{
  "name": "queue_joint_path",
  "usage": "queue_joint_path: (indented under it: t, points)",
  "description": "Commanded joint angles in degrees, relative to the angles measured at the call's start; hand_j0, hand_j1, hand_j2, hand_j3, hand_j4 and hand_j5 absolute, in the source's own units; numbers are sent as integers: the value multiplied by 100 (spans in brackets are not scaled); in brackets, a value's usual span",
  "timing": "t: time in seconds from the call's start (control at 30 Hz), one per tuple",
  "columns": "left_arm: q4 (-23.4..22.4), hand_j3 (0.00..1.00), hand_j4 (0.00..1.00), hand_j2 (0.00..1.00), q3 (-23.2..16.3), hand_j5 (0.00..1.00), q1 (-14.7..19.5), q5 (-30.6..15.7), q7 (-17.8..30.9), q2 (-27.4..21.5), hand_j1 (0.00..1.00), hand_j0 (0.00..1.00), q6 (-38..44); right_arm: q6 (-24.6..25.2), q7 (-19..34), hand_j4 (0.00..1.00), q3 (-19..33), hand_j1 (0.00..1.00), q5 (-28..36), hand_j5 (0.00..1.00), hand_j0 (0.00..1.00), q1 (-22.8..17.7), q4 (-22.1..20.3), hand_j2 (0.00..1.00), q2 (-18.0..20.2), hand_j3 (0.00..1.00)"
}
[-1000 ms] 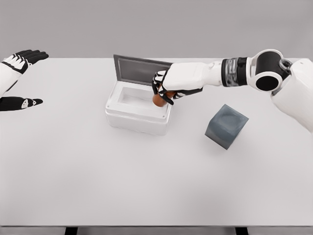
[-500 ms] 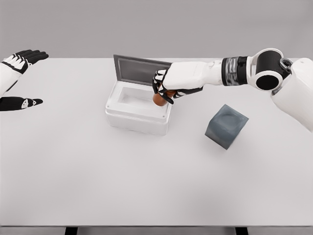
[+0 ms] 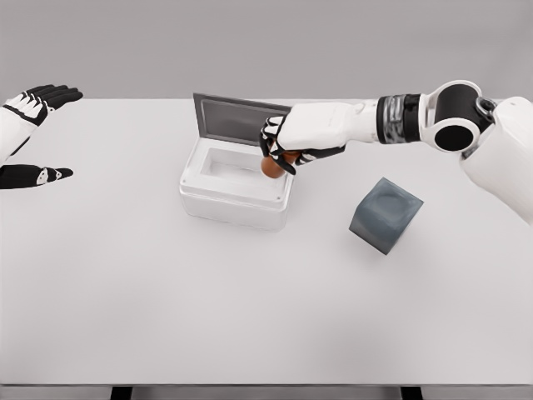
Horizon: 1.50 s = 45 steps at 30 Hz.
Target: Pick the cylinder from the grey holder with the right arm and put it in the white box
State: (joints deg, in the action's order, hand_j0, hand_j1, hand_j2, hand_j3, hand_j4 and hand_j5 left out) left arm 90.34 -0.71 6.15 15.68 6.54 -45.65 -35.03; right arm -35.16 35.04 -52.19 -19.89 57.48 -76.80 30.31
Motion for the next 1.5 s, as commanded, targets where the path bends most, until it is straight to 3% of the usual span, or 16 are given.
queue_joint_path:
  t: [0.0, 0.37, 0.53, 0.6, 0.7, 0.73, 1.03, 1.17, 1.27, 1.33, 1.47]
  points:
    - [1, 100, 100, 100, 0, 100, 0, -38, -3, -6, 100, 100, 3, 16, -4, 20, 7, 20, 20, 20, 20, 0, 16, 20, -8, 20]
    - [1, 100, 100, 100, 0, 100, 0, -47, -3, -6, 100, 100, 3, 16, -4, 23, 7, 23, 20, 23, 23, 9, -10, 23, -17, 23]
    - [1, 100, 100, 100, 0, 100, 0, -47, -3, -6, 100, 100, 3, 16, -4, 35, 7, 35, -6, 35, 35, 35, -19, 35, -17, 35]
    - [1, 100, 100, 100, 0, 100, 0, -47, -3, -6, 100, 100, 3, 16, -4, 44, 7, 44, -6, 44, 44, 35, -28, 44, -17, 44]
    - [1, 100, 100, 100, 0, 100, 0, -47, -3, 3, 100, 100, 3, 16, -4, 49, 7, 49, -6, 49, 49, 35, -37, 49, -17, 49]
    - [1, 100, 100, 100, 0, 100, 0, -47, -3, 3, 100, 100, 3, 16, -4, 57, 7, 57, -15, 57, 57, 35, -37, 57, -17, 57]
    - [1, 100, 100, 100, 9, 100, 0, -56, -3, 3, 100, 100, 3, 16, -4, 66, 78, 66, -94, 66, 66, 79, -195, 66, -122, 66]
    - [1, 100, 100, 100, 9, 100, 0, -56, -3, 3, 100, 100, 3, 16, -4, 70, 394, 70, -121, 70, 70, 97, -265, 70, -122, 70]
    - [1, 100, 100, 100, 9, 100, 0, -56, -3, 3, 100, 100, 3, 16, -4, 86, 781, 86, -121, 86, 86, 97, -687, 86, -113, 86]
    - [1, 100, 100, 100, 9, 100, 0, -56, -3, 3, 100, 100, 3, 16, -4, 95, 781, 95, -121, 95, 95, 88, -705, 95, -105, 95]
    - [1, 100, 100, 100, 36, 100, -9, -56, -3, 3, 100, 100, 3, 16, -4, 99, 974, 99, -103, 99, 99, 88, -792, 99, -113, 99]
